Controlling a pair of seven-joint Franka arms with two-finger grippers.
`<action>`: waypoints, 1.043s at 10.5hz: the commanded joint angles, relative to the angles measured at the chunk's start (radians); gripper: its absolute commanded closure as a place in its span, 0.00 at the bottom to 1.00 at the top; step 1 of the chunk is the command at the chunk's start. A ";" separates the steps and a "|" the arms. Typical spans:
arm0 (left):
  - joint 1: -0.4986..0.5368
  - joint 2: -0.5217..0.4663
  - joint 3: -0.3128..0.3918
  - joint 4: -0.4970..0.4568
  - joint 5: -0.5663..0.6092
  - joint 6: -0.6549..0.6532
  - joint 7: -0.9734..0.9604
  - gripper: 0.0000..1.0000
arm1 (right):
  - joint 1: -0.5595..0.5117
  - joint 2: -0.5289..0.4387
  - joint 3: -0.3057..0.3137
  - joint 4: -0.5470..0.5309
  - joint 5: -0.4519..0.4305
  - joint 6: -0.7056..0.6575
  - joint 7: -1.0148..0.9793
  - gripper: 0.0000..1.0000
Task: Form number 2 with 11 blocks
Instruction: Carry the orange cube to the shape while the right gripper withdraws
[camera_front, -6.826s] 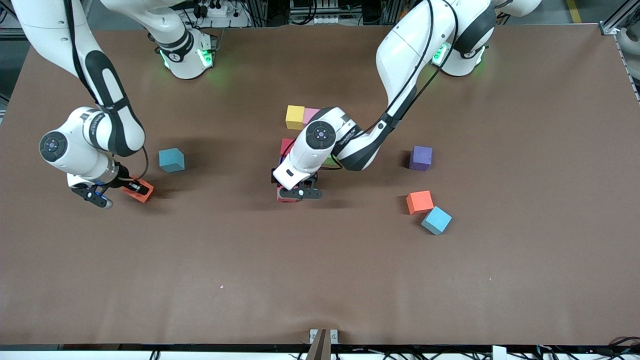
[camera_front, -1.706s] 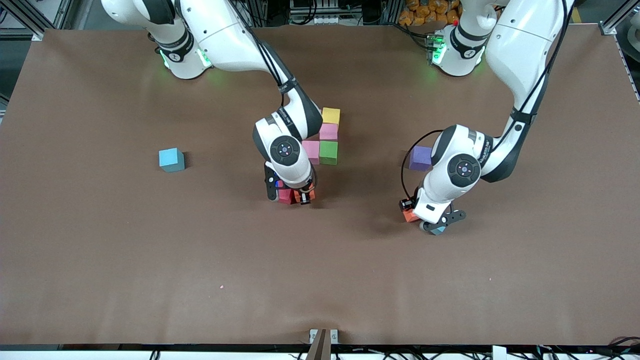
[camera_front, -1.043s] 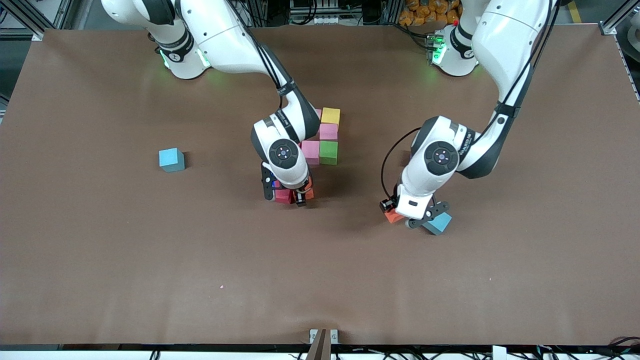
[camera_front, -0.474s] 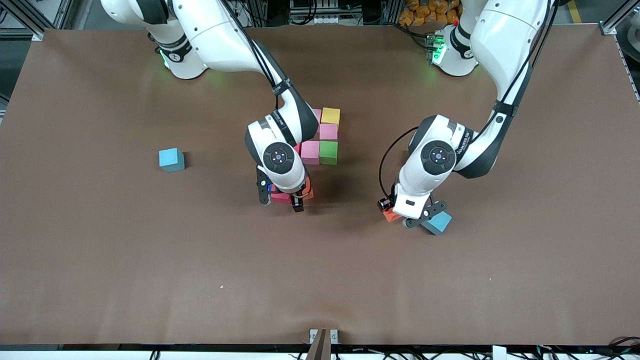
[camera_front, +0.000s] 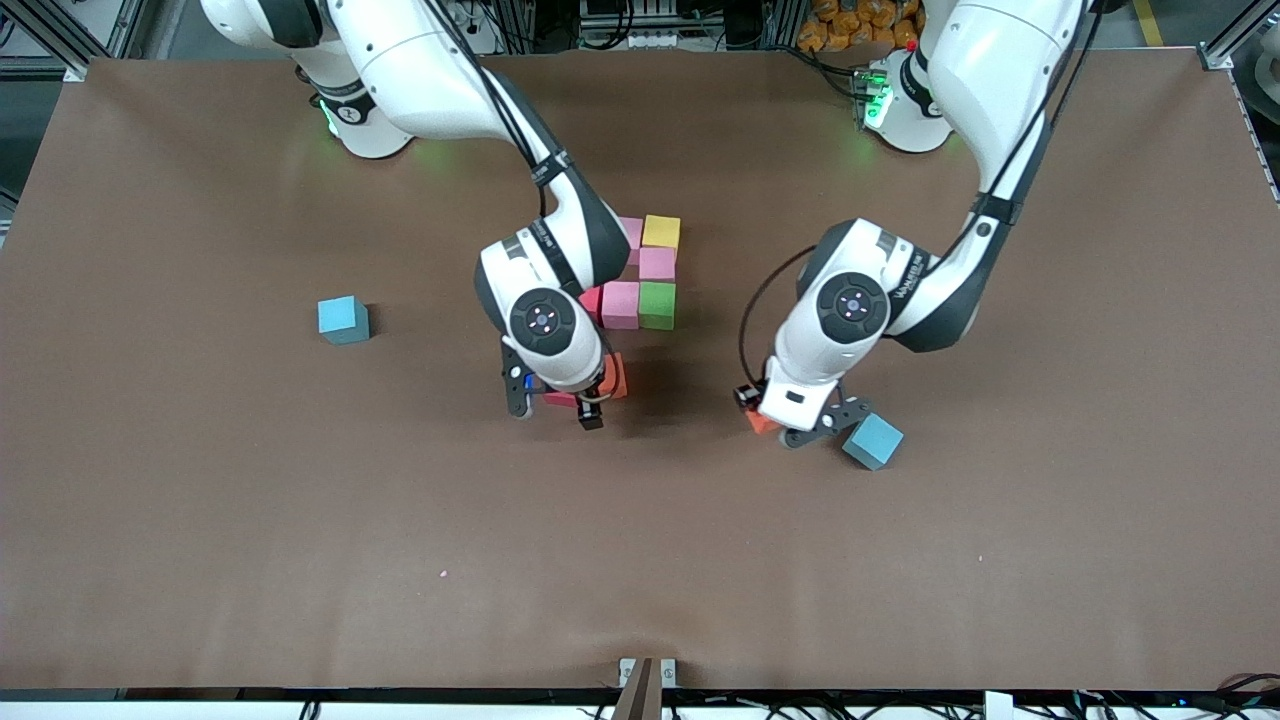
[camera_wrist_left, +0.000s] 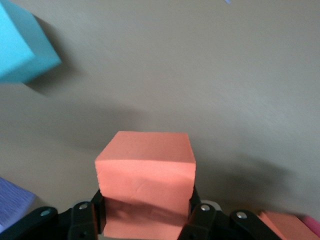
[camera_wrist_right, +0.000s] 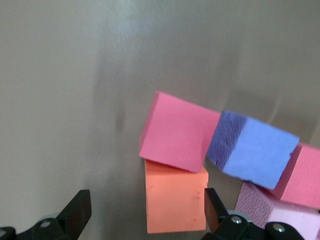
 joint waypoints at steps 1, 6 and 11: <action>-0.022 0.036 0.000 0.038 -0.050 -0.021 -0.078 0.46 | -0.070 -0.053 0.004 0.002 -0.011 -0.058 -0.156 0.00; -0.129 0.174 0.003 0.163 -0.078 0.007 -0.663 0.47 | -0.257 -0.114 -0.073 0.001 -0.014 -0.142 -0.652 0.00; -0.226 0.228 0.028 0.177 -0.066 0.175 -1.111 0.48 | -0.337 -0.132 -0.240 -0.001 -0.007 -0.182 -1.099 0.00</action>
